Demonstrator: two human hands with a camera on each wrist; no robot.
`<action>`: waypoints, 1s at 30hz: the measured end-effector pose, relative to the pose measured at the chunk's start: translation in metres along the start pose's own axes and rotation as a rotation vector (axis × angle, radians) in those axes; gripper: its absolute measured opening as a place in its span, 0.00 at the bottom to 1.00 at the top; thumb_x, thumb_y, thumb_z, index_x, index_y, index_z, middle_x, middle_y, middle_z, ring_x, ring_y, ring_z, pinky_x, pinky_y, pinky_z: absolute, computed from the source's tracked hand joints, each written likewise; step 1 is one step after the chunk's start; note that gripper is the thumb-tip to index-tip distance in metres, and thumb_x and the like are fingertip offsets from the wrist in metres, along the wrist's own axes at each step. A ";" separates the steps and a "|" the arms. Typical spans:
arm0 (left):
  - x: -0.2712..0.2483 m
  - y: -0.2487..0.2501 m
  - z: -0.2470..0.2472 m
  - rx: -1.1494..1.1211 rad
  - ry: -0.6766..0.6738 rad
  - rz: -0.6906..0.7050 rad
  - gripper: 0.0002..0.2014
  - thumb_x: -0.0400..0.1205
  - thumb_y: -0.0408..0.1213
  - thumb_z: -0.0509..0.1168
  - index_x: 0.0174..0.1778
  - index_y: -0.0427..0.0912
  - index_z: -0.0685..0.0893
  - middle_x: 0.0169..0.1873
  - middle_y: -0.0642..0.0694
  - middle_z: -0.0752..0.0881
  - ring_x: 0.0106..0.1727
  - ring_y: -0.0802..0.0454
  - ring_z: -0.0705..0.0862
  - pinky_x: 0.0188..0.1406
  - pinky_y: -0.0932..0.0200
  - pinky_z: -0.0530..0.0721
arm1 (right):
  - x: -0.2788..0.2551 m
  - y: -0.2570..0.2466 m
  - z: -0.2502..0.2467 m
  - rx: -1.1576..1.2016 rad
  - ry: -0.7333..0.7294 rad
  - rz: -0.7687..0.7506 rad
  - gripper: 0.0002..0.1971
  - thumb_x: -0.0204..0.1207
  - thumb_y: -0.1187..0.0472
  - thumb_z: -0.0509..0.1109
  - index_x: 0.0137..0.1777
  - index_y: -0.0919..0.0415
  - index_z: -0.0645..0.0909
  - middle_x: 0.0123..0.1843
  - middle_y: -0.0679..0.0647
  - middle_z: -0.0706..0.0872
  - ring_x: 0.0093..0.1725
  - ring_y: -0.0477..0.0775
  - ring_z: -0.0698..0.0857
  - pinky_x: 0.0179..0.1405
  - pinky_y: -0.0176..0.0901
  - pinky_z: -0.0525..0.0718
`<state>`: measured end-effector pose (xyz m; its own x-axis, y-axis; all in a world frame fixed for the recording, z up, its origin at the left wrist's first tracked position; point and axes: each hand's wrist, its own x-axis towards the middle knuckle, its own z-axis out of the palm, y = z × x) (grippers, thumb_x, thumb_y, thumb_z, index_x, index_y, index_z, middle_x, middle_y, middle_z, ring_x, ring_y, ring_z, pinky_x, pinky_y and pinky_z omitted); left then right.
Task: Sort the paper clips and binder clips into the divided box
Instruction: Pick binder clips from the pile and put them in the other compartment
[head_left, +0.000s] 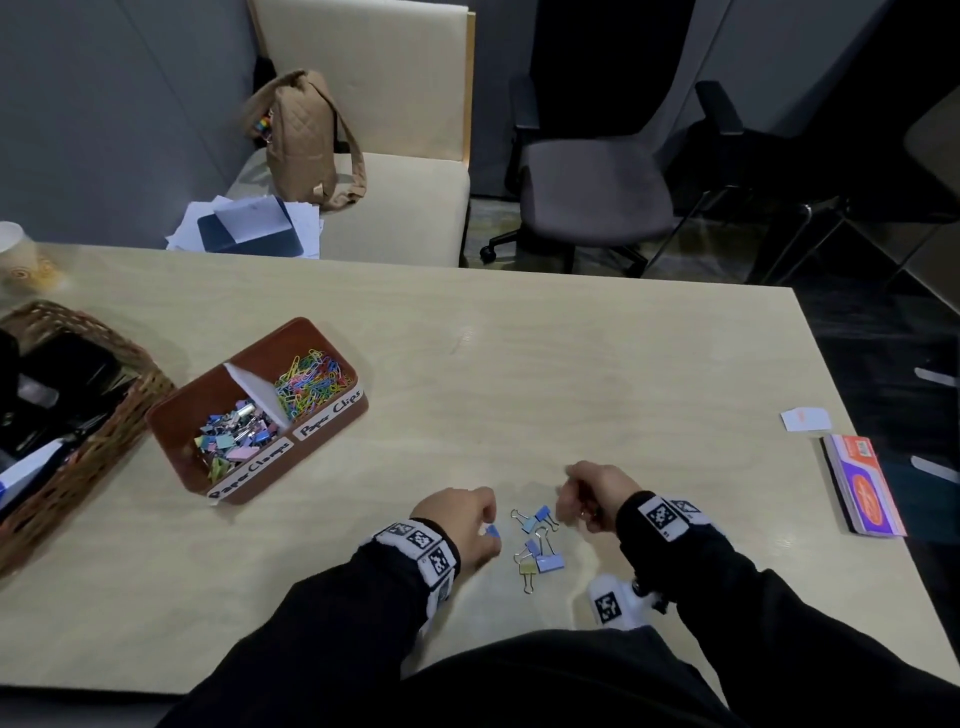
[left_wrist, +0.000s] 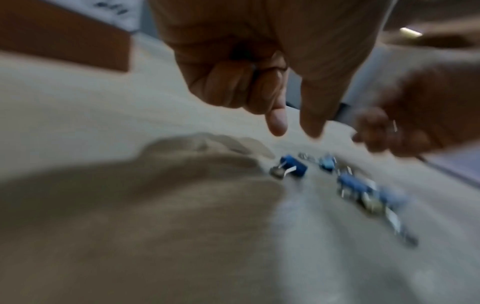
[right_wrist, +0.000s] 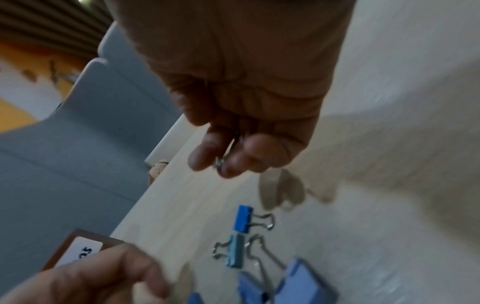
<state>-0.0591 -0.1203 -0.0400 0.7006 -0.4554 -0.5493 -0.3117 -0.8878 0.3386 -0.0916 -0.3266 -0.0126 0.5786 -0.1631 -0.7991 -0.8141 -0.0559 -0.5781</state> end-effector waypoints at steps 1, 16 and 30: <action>0.001 0.002 0.001 0.071 -0.021 0.045 0.17 0.74 0.52 0.68 0.56 0.53 0.78 0.50 0.51 0.86 0.50 0.49 0.82 0.47 0.57 0.80 | 0.002 0.000 0.003 -0.155 0.047 -0.068 0.19 0.81 0.58 0.63 0.27 0.59 0.77 0.26 0.52 0.83 0.21 0.46 0.74 0.20 0.34 0.64; 0.005 0.011 0.004 0.140 0.022 0.049 0.12 0.77 0.46 0.62 0.49 0.43 0.79 0.47 0.43 0.86 0.48 0.40 0.83 0.43 0.54 0.79 | 0.013 0.010 0.035 -1.263 0.073 -0.232 0.13 0.73 0.54 0.67 0.54 0.59 0.74 0.51 0.57 0.84 0.49 0.61 0.84 0.41 0.45 0.80; 0.004 0.000 -0.013 -1.003 -0.149 -0.241 0.19 0.85 0.45 0.60 0.28 0.43 0.73 0.21 0.48 0.76 0.20 0.53 0.71 0.22 0.64 0.68 | 0.003 -0.003 -0.017 0.139 -0.167 -0.036 0.14 0.71 0.71 0.47 0.28 0.67 0.71 0.24 0.63 0.77 0.15 0.50 0.67 0.19 0.28 0.54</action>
<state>-0.0476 -0.1214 -0.0323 0.5657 -0.3371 -0.7526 0.5505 -0.5251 0.6490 -0.0884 -0.3438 -0.0105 0.6171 0.0022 -0.7869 -0.7845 0.0793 -0.6150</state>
